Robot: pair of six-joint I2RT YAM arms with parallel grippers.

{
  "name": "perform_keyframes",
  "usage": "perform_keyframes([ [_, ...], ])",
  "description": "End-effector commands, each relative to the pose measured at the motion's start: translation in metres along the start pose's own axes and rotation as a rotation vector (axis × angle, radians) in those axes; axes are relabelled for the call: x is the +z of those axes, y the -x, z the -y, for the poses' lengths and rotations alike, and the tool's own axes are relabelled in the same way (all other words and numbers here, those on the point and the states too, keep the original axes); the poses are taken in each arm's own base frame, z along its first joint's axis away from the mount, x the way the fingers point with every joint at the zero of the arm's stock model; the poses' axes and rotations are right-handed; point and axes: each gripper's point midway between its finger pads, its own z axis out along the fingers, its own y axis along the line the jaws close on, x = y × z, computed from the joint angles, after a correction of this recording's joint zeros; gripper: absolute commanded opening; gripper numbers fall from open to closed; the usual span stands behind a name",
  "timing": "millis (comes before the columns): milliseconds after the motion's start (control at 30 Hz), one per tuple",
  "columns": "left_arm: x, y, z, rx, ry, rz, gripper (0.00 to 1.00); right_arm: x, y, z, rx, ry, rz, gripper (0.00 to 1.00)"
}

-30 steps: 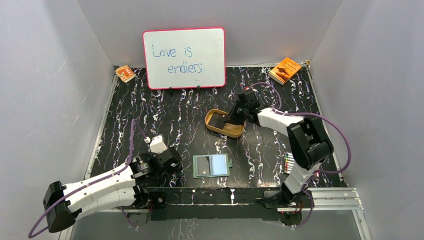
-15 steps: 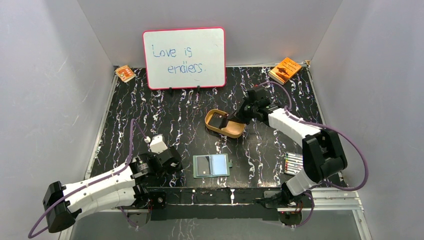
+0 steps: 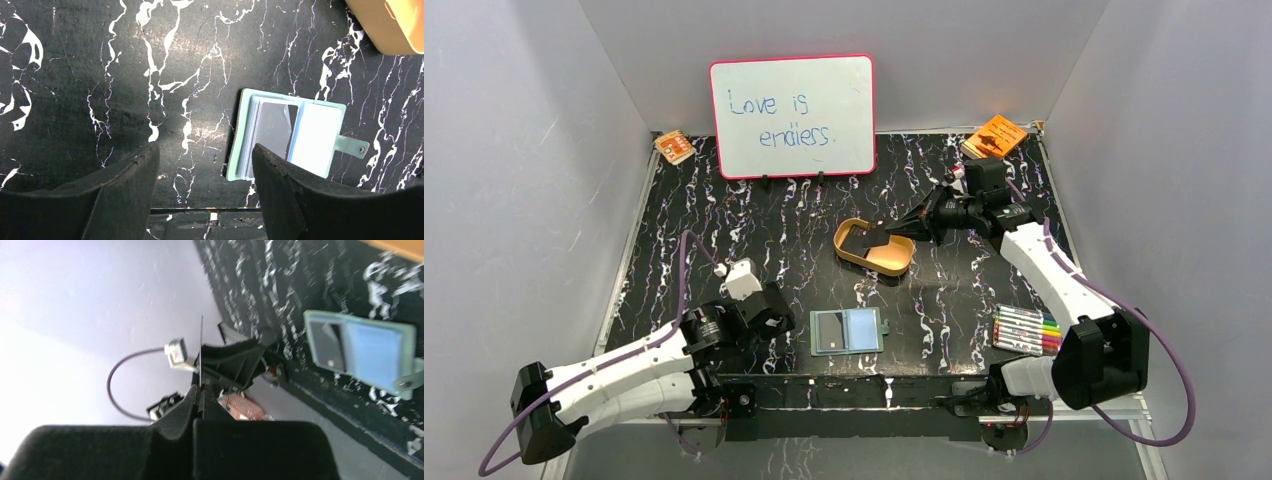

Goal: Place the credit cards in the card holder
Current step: Pick up the credit card from the storage box.

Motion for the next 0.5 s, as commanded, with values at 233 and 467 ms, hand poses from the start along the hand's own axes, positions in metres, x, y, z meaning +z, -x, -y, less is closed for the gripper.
perform_keyframes([
  [233, -0.013, 0.022, 0.007, -0.032, -0.039, 0.068, 0.65, -0.031, -0.051, -0.038, -0.158, 0.183, -0.242, 0.00],
  [467, -0.014, 0.023, 0.013, -0.031, -0.045, 0.062, 0.65, -0.039, -0.060, -0.041, -0.171, 0.205, -0.250, 0.00],
])
